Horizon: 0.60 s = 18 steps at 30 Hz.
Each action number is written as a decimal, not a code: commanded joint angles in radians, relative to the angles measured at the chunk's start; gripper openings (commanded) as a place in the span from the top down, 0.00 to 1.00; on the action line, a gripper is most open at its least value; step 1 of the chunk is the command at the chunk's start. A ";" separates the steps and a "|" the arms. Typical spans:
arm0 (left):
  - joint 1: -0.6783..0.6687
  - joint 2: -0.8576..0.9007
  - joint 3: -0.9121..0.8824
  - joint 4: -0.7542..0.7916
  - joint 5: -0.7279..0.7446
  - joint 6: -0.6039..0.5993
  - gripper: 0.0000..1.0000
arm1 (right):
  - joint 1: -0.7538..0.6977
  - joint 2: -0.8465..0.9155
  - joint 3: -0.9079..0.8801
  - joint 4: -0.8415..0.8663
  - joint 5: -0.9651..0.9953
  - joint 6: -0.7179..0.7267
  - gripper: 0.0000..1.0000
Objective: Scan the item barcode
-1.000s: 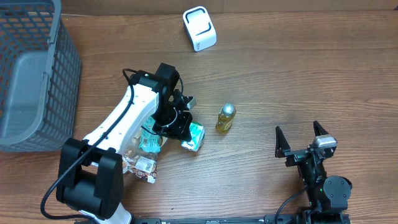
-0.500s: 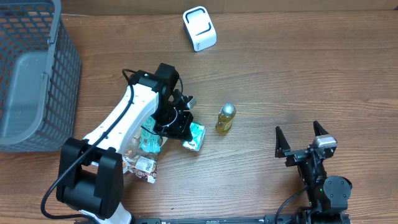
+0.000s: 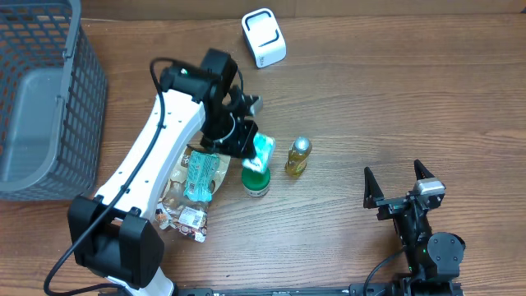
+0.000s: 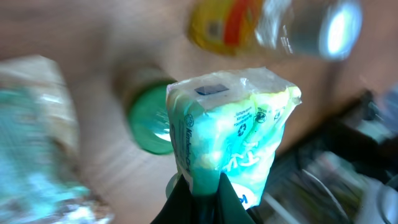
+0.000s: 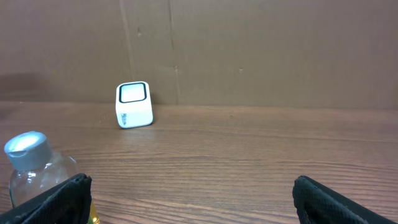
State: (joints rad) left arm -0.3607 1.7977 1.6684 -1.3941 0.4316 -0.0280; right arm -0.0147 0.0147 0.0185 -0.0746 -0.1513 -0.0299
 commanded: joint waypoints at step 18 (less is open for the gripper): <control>-0.141 0.009 -0.177 0.230 -0.970 -0.489 0.96 | -0.005 -0.012 -0.011 0.004 0.004 -0.005 0.00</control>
State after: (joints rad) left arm -0.4591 1.7992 1.5734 -1.2163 -0.3950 -0.4305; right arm -0.0147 0.0147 0.0185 -0.0750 -0.1513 -0.0303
